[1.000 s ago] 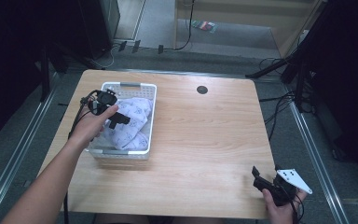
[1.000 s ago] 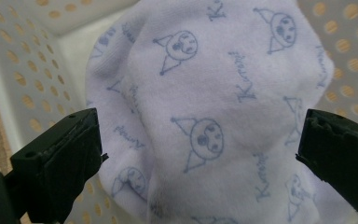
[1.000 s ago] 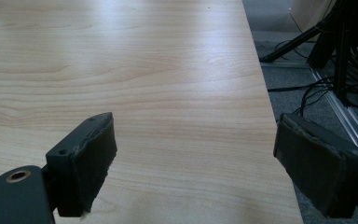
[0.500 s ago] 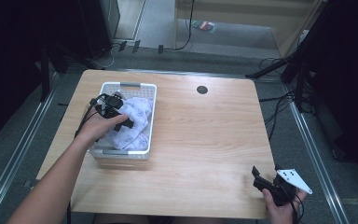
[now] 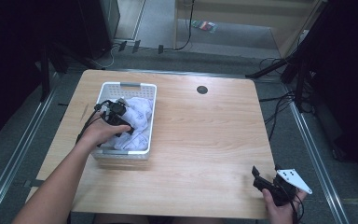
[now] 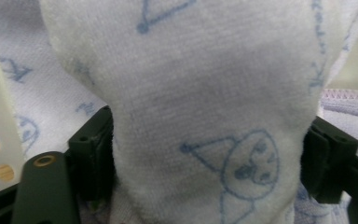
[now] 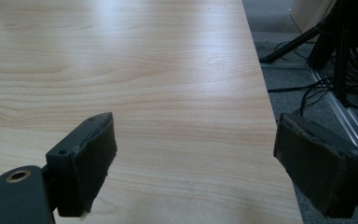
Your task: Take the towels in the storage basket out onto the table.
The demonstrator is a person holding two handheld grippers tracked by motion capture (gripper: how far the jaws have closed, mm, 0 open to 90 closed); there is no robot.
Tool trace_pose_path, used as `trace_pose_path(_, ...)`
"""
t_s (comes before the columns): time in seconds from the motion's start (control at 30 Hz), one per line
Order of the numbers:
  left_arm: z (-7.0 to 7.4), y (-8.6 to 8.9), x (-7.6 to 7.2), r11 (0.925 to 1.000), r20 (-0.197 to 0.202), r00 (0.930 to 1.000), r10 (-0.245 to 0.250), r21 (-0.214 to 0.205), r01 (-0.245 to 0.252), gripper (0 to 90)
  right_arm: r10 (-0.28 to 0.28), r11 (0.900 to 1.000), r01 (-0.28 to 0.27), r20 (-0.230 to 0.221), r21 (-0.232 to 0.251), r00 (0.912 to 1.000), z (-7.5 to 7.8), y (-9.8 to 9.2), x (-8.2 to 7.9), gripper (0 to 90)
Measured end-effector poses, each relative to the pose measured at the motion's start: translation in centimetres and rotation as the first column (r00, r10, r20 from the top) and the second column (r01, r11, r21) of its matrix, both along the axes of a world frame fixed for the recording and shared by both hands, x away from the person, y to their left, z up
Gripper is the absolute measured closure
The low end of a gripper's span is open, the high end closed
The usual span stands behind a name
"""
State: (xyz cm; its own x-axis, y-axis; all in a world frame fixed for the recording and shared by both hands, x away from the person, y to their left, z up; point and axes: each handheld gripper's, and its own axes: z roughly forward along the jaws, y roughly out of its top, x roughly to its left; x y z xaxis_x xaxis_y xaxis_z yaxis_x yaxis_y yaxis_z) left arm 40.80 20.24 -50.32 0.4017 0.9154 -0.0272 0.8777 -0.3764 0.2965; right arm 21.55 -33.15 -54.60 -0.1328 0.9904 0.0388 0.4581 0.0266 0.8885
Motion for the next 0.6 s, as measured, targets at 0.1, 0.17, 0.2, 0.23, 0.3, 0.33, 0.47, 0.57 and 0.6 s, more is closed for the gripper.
trace_pose_path(0.1, 0.1, -0.1, -0.2, 1.0, 0.003, 1.0, -0.005, 0.0, 0.005, 30.0, 0.0, 1.0, 0.0, 0.0, -0.001, 1.0, 0.0, 0.0, 0.0, 13.1)
trace_pose_path(0.17, 0.3, -0.1, -0.2, 0.9999, 0.008, 0.9999, -0.012, -0.009, 0.013, 43.4, -0.002, 1.0, 0.002, -0.001, 0.0, 1.0, 0.0, 0.0, 0.0, 13.1)
trace_pose_path(0.2, 0.4, -0.1, -0.3, 0.9998, 0.018, 0.9996, -0.02, 0.0, 0.02, 43.4, -0.002, 1.0, 0.002, -0.001, 0.0, 1.0, 0.0, 0.0, 0.0, 13.1)
trace_pose_path(0.23, 0.5, -0.2, -0.5, 0.9995, 0.027, 0.9991, -0.032, 0.007, 0.032, 49.5, -0.002, 1.0, 0.002, -0.002, 0.0, 1.0, 0.0, 0.0, 0.0, 13.1)
trace_pose_path(0.3, 0.7, -0.2, -0.5, 0.9993, 0.03, 0.9989, -0.035, 0.01, 0.035, 52.4, -0.002, 1.0, 0.002, -0.002, -0.001, 1.0, 0.0, 0.0, 0.0, 13.1)
trace_pose_path(0.33, 0.7, -0.2, -0.6, 0.9993, 0.033, 0.9988, -0.035, 0.01, 0.035, 54.7, -0.002, 1.0, 0.002, -0.004, 0.0, 1.0, 0.0, 0.0, 0.0, 13.1)
trace_pose_path(0.47, 1.2, -0.1, -0.6, 0.9996, 0.03, 0.9992, -0.027, 0.002, 0.027, 60.2, -0.001, 1.0, 0.001, -0.002, 0.0, 1.0, 0.0, 0.0, 0.0, 13.1)
trace_pose_path(0.57, 1.9, 0.2, -0.6, 0.9997, 0.03, 0.9994, -0.02, -0.011, 0.021, 61.2, 0.0, 1.0, 0.0, -0.002, 0.001, 1.0, 0.0, 0.0, 0.0, 13.1)
trace_pose_path(0.6, 2.3, 0.3, -0.6, 0.9997, 0.033, 0.9993, -0.019, -0.015, 0.02, 61.3, 0.0, 1.0, 0.0, -0.002, 0.001, 1.0, 0.0, 0.0, 0.0, 13.1)
